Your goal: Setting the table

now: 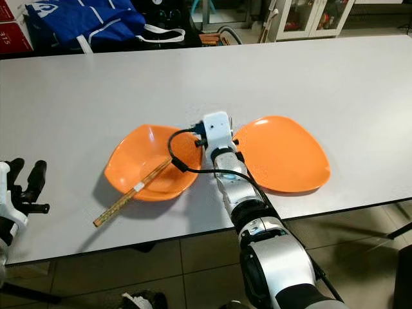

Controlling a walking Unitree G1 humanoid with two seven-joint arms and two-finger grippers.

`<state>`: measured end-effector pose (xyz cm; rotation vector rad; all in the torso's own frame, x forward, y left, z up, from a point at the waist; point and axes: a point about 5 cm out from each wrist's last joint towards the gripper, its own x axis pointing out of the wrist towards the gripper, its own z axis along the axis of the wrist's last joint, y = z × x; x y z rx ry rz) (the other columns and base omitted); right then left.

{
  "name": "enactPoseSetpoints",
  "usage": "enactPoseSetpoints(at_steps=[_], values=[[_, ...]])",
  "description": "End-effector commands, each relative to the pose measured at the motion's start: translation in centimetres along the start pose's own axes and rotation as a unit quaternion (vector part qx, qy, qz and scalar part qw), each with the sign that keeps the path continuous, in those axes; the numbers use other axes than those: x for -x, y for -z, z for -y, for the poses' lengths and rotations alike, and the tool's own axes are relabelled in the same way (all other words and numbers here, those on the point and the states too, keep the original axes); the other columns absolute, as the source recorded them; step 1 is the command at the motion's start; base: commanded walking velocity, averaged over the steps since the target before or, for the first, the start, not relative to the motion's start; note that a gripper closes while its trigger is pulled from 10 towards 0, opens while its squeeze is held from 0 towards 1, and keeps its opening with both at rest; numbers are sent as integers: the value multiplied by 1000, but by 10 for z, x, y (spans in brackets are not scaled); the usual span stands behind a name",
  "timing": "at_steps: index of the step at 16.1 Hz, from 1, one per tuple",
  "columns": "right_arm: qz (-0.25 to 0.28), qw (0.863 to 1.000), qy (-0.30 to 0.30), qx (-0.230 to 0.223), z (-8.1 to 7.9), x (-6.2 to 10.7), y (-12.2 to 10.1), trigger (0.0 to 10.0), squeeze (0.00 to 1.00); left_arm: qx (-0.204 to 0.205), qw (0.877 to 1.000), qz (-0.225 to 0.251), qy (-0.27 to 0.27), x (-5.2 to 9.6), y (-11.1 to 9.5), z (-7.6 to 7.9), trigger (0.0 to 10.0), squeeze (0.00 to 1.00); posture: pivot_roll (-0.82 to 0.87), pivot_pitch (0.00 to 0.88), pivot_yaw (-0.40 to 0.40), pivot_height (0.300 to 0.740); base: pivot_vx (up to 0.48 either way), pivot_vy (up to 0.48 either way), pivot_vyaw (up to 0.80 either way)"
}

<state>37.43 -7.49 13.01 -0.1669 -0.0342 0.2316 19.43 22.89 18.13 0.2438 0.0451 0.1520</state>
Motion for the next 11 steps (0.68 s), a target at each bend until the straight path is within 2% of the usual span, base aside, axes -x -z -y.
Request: enactPoseSetpoints(at_steps=[1,4,7,9,10,11], values=[[27,1000,6,8,3,0,-8,10000,0,-2,1000,-2,-4,-2,2,1,10000,0,94,67,13,740,0,0,0],[91,995,26,15,16,1,-27,10000,0,4,1000,7,-6,-11,4,5,10000,0,74,30,6,740,0,0,0],[103,994,45,16,40,9,-26,10000,0,8,1000,1,-15,-21,10,7,10000,0,42,4,4,740,0,0,0],[88,993,78,27,72,25,-13,10000,0,31,999,-16,-14,-23,20,9,10000,0,8,1,10,740,0,0,0],[82,992,85,33,79,30,-9,10000,0,31,999,-19,-15,-23,23,9,10000,0,4,2,11,740,0,0,0],[70,990,110,60,102,53,3,10000,0,27,999,-23,-15,-22,27,9,10000,0,-17,4,15,740,0,0,0]])
